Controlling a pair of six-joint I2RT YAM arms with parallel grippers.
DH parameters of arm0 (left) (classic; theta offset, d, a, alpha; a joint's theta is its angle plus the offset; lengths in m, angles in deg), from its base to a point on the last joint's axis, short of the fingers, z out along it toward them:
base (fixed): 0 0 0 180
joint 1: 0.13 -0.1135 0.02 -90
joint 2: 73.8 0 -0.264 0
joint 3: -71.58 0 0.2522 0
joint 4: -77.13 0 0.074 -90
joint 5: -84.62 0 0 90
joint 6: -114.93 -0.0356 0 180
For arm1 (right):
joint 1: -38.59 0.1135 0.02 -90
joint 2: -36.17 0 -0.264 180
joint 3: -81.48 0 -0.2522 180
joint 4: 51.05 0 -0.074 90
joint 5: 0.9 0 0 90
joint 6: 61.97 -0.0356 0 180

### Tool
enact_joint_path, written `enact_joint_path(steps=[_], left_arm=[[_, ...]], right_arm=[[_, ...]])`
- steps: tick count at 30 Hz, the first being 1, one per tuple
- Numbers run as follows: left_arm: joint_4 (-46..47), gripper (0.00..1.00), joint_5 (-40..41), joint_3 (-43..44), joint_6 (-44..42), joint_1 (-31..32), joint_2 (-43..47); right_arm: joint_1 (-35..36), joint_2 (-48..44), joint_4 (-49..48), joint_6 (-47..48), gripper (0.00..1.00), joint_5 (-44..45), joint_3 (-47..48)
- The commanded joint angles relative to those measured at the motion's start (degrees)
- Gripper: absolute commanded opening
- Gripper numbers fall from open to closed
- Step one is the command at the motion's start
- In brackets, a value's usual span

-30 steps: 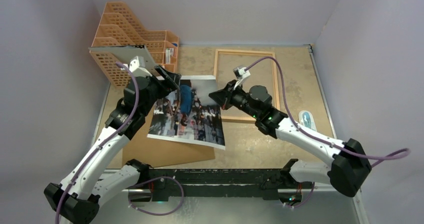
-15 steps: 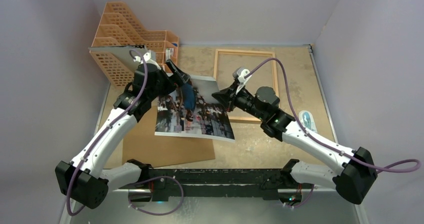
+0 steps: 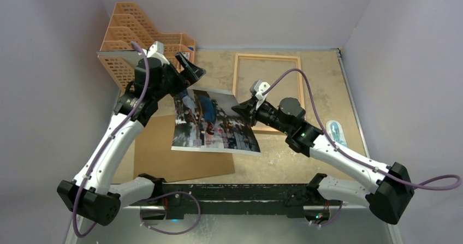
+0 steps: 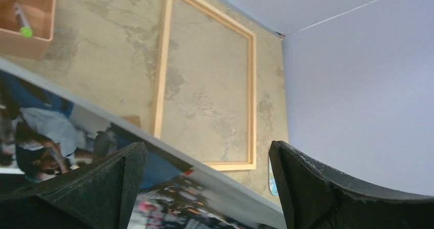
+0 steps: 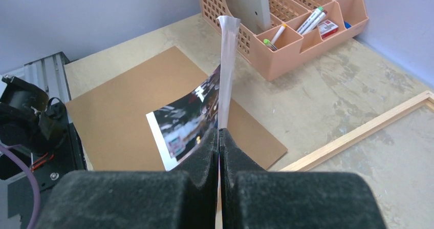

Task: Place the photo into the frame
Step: Pick up the photo at the center of the board.

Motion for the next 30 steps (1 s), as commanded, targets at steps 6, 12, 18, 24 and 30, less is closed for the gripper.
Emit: enact_joint_path(steps=[6,12,18,24,30], left_arm=[[-2.24,0.98,-8.62,-1.94,2.18,-0.37,-0.88],[-0.83,0.96,-11.08,-5.98,2.95,-0.45,-2.07],[-5.7,0.7,-7.61,-6.35,0.7,-1.42,-1.68],[-4.06,0.79,-11.87,-8.37,2.34,-3.46,-1.92],[-6.99,0.95,-15.67,-9.16,8.81,-5.87,-2.4]], right_arm=[[2.61,-1.43,-2.53,4.39,0.0,2.75,-0.02],[5.05,-1.29,-2.1,6.85,0.0,6.88,-0.31],[5.86,-2.19,-2.59,7.13,0.0,9.02,-1.16],[6.4,-2.76,-2.85,7.89,0.0,8.67,-1.76],[7.03,-5.01,-4.49,9.07,0.0,8.31,-3.95]])
